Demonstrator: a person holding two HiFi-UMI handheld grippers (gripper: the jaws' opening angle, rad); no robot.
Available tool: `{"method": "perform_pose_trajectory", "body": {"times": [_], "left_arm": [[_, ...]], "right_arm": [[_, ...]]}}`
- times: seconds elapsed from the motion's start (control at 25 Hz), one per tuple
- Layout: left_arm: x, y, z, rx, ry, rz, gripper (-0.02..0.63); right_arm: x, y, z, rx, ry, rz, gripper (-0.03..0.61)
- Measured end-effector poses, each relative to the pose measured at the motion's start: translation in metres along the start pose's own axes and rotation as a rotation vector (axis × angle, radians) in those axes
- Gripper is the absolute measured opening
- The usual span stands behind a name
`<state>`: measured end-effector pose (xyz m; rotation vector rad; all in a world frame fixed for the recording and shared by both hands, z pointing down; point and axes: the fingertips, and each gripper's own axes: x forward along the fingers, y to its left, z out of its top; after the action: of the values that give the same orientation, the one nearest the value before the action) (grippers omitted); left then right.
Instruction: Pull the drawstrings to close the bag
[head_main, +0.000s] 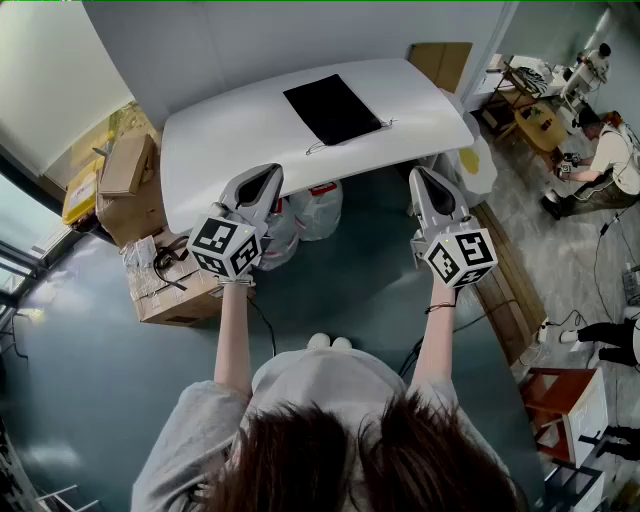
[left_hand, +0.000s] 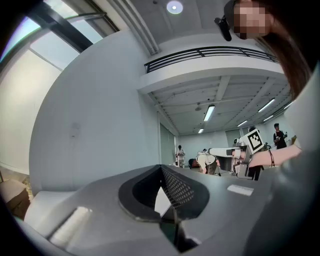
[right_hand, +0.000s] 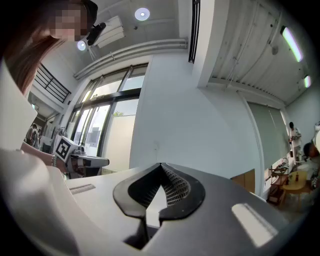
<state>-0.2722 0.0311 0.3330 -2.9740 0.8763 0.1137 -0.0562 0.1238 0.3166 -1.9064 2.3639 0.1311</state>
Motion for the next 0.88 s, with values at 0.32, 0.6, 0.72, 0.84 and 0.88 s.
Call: {"method": "perform_pose_trajectory", "body": {"times": [0.32, 0.6, 0.72, 0.84, 0.88], "left_arm": [[0.004, -0.004, -0.002, 0.007, -0.006, -0.007, -0.006], [0.009, -0.005, -0.005, 0.0, -0.01, -0.005, -0.006], [0.013, -0.008, -0.004, -0.004, -0.02, 0.002, -0.006], [0.018, -0.009, -0.004, -0.008, -0.021, 0.014, -0.006], [0.02, -0.009, -0.004, -0.011, -0.022, 0.019, -0.006]], "right_arm": [[-0.001, -0.002, 0.003, -0.005, -0.019, -0.002, 0.012], [-0.002, -0.009, 0.006, -0.006, -0.022, 0.005, 0.014], [-0.005, -0.019, 0.007, -0.009, -0.021, 0.002, 0.014], [-0.004, -0.027, 0.009, -0.004, -0.025, 0.013, 0.014], [-0.003, -0.029, 0.01, 0.003, -0.028, 0.023, 0.014]]}}
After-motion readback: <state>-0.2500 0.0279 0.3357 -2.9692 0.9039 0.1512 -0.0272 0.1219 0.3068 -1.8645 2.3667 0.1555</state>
